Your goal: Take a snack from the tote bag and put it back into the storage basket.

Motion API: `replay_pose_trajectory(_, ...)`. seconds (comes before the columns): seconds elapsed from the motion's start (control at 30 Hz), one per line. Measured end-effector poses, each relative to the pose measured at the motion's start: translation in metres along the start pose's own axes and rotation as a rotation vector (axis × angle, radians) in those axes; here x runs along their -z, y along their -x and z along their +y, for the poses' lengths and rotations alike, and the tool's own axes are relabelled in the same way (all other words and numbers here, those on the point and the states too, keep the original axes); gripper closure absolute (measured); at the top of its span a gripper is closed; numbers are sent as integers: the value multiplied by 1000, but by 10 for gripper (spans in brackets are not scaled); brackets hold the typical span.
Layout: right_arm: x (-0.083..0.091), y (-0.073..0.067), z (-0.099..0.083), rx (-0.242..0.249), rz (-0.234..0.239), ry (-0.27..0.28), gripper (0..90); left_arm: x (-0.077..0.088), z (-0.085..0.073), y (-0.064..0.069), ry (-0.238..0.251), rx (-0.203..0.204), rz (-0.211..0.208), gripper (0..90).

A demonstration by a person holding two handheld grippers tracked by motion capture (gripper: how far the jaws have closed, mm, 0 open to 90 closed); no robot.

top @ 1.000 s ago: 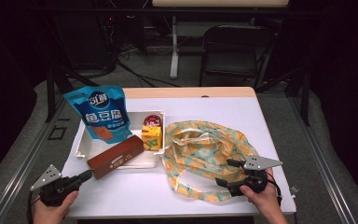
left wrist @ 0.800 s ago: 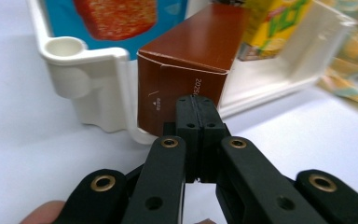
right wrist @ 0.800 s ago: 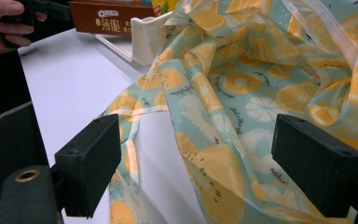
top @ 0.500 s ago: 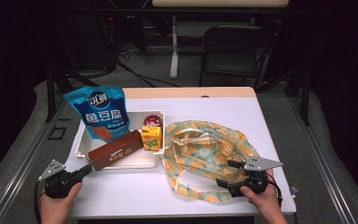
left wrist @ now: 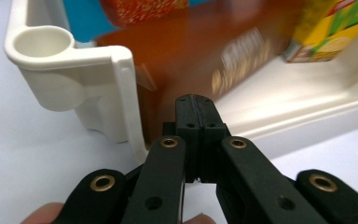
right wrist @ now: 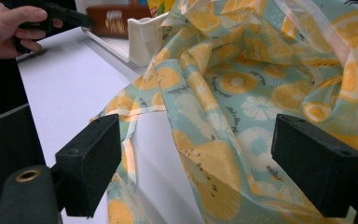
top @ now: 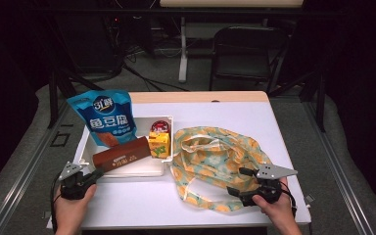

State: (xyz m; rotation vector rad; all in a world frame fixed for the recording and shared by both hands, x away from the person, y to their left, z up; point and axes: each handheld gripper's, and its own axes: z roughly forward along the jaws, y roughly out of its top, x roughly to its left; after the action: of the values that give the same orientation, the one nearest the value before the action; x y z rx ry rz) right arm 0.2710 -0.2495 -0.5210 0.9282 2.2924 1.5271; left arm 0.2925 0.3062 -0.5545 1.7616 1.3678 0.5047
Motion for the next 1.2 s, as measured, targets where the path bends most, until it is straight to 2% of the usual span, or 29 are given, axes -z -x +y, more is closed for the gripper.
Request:
replay_pose_trajectory(0.1,0,-2,0,3,0,7,162,-7,2,2,0,11,18,898)
replay_pose_trajectory(0.17,0,-2,0,8,2,1,162,-13,5,4,-18,12,35,900)
replay_pose_trajectory(0.3,0,-1,0,6,2,1,163,-21,9,6,8,50,74,900)
replay_pose_trajectory(0.4,0,-1,-1,5,-1,-1,163,-25,14,9,22,52,95,900)
replay_pose_trajectory(0.47,0,-1,-1,4,4,-2,164,-28,16,14,20,40,111,900)
replay_pose_trajectory(0.6,1,-1,-1,4,1,1,164,-34,16,18,18,36,86,900)
replay_pose_trajectory(0.67,1,-1,-1,0,-6,1,164,-34,15,18,22,33,62,900)
replay_pose_trajectory(0.7,2,0,-2,-1,-7,1,164,-34,16,19,18,24,68,900)
replay_pose_trajectory(0.83,2,0,-3,-8,-12,9,165,-32,15,20,29,11,41,877)
replay_pose_trajectory(0.93,2,-1,-2,2,-17,2,162,-25,14,22,58,-3,4,793)
replay_pose_trajectory(1.0,2,-1,-3,-2,-24,6,161,-19,13,22,76,-9,-47,699)
replay_pose_trajectory(1.07,2,0,-3,-9,-29,10,162,-14,12,24,76,-24,-50,641)
replay_pose_trajectory(1.13,3,0,-3,-11,-33,13,162,-8,11,23,88,-6,-69,626)
replay_pose_trajectory(1.2,4,0,-3,-9,-36,18,162,-4,11,23,91,-2,-46,629)
